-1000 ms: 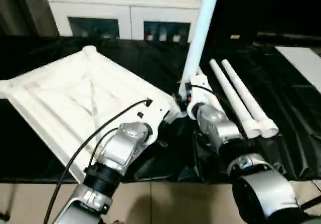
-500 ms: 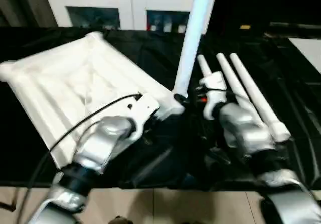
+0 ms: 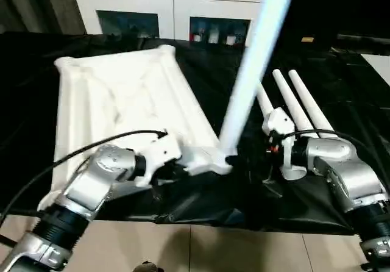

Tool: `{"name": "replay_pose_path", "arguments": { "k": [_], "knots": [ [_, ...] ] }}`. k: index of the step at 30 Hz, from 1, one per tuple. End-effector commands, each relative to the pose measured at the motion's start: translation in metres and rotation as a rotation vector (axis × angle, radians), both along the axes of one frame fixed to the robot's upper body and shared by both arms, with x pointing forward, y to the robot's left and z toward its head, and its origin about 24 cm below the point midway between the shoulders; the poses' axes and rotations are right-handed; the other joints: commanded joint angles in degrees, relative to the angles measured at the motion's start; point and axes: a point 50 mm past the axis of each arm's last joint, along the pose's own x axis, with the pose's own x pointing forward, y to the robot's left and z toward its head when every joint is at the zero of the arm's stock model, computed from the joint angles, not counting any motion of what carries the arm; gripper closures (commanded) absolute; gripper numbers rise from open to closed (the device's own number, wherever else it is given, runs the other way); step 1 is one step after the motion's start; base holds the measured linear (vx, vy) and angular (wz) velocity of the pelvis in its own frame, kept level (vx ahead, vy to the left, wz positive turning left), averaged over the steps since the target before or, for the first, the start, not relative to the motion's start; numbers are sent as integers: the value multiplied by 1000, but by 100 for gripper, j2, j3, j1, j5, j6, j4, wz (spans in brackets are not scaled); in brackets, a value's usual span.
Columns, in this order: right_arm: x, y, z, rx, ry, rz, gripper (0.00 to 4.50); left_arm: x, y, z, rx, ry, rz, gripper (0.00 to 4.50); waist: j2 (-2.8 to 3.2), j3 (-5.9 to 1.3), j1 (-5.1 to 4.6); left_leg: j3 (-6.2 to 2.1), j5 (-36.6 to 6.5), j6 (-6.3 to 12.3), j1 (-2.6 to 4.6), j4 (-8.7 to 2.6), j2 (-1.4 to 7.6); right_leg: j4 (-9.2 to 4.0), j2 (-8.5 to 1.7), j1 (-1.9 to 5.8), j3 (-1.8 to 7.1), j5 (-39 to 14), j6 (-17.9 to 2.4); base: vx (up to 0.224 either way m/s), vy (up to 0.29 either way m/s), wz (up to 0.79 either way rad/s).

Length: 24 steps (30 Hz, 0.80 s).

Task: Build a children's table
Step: Rotate leg to tighten

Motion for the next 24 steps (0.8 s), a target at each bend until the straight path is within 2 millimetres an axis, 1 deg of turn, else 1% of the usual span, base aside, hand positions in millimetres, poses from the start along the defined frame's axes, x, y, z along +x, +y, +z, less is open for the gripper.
{"name": "replay_pose_path", "arguments": {
  "k": [1, 5, 7, 8, 10, 11, 13, 14, 15, 16, 18, 21, 23, 24],
  "knots": [
    [1, 2, 3, -7, -1, 11, 11, 0, -11, 12, -35, -51, -78, 450, -26, -360, -27, -53, -1335, 115, 132, -416, 228, -382, -297, 246, 270, -1147, -1160, 0, 0, 0],
    [6, 6, -1, -44, -8, 18, 11, 1, -13, 12, -37, -57, -90, 450, -30, -375, -43, -51, -1206, 153, 111, -390, 214, -356, -290, 253, 266, -1027, -1190, 0, 0, 0],
    [9, 8, -3, -58, -13, 9, 36, 1, -13, 12, -38, -58, -89, 450, -26, -371, -39, -44, -1195, 154, 114, -382, 214, -354, -283, 241, 266, -1027, -1207, 0, 0, 0],
    [11, 9, -5, -52, -7, 11, 45, 2, -13, 12, -39, -59, -89, 450, -37, -381, -33, -43, -1167, 162, 120, -376, 215, -349, -287, 246, 264, -1009, -1221, 0, 0, 0],
    [11, 10, -5, -47, -5, 11, 48, 2, -13, 12, -39, -59, -89, 450, -27, -381, -35, -45, -1153, 179, 116, -374, 214, -341, -285, 250, 264, -958, -1240, 0, 0, 0],
    [12, 11, -5, -39, -2, 10, 82, 2, -13, 12, -36, -61, -87, 450, -50, -380, -37, -45, -1121, 193, 110, -374, 214, -335, -278, 259, 263, -917, -1227, 0, 0, 0],
    [12, 11, -5, -36, 2, 13, 89, 2, -13, 12, -35, -62, -85, 450, -36, -379, -33, -46, -1134, 201, 113, -372, 214, -334, -280, 256, 262, -941, -1233, 0, 0, 0],
    [12, 12, -6, -38, 5, 21, 100, 2, -12, 12, -34, -61, -84, 450, -51, -380, -36, -45, -1145, 201, 111, -372, 215, -335, -281, 260, 262, -950, -1227, 0, 0, 0],
    [12, 12, -6, -40, 6, 26, 100, 2, -12, 12, -34, -61, -84, 450, -50, -383, -37, -47, -1140, 205, 113, -370, 215, -328, -283, 258, 262, -954, -1231, 0, 0, 0],
    [12, 12, -7, -41, 12, 32, 122, 2, -11, 12, -34, -60, -83, 450, -65, -380, -42, -44, -1142, 212, 109, -368, 213, -333, -283, 259, 263, -971, -1228, 0, 0, 0],
    [12, 12, -8, -45, 15, 37, 134, 1, -11, 12, -33, -59, -82, 450, -61, -380, -33, -42, -1119, 221, 113, -364, 215, -331, -287, 257, 266, -989, -1221, 0, 0, 0],
    [12, 12, -10, -43, 25, 44, 165, 1, -9, 11, -31, -51, -82, 450, -60, -386, -34, -42, -1066, 240, 111, -356, 212, -322, -281, 259, 262, -928, -1238, 0, 0, 0],
    [11, 11, -11, -43, 32, 45, 171, 0, -9, 10, -31, -46, -83, 450, -61, -389, -32, -40, -1049, 250, 110, -352, 210, -316, -282, 263, 263, -895, -1250, 0, 0, 0],
    [11, 11, -13, -43, 41, 45, 184, -1, -9, 10, -32, -40, -85, 450, -61, -387, -32, -41, -1044, 254, 108, -353, 211, -315, -282, 264, 263, -891, -1253, 0, 0, 0]
  ]
}}
